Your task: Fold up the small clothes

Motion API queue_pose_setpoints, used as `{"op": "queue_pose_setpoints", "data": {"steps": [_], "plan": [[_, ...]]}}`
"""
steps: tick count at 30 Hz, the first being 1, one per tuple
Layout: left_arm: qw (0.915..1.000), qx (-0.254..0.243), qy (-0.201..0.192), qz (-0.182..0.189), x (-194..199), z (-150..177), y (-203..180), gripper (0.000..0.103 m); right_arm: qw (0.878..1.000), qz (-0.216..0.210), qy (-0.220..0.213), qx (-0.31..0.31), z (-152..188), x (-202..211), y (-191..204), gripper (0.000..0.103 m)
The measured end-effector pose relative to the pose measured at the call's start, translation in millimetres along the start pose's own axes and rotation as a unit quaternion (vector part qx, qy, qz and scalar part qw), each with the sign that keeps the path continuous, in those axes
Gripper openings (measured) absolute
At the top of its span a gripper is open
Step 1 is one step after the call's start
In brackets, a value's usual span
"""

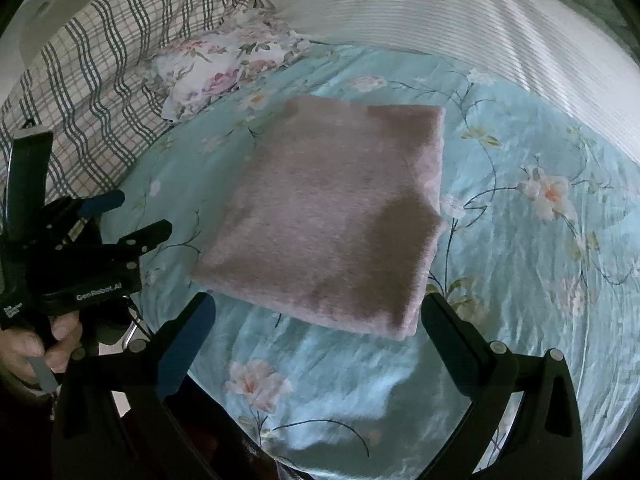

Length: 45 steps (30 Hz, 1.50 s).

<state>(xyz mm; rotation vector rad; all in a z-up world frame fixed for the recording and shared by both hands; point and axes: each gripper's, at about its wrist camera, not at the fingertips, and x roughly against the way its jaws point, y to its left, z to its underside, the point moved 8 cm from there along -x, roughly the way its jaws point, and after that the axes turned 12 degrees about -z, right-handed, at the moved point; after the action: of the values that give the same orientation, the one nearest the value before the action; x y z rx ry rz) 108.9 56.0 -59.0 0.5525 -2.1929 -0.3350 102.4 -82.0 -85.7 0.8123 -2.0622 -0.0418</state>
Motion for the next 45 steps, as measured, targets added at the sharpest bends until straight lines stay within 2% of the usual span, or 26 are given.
{"op": "queue_pose_setpoints", "data": {"steps": [13, 45], "plan": [[0.9998, 0.001, 0.012, 0.015, -6, -1, -12, 0.083, 1.000, -0.007, 0.006, -0.016, 4, -7, -13, 0.103], [0.9996, -0.004, 0.016, 0.024, -13, -8, -20, 0.083, 1.000, -0.008, 0.012, -0.020, -7, -17, -23, 0.103]]}}
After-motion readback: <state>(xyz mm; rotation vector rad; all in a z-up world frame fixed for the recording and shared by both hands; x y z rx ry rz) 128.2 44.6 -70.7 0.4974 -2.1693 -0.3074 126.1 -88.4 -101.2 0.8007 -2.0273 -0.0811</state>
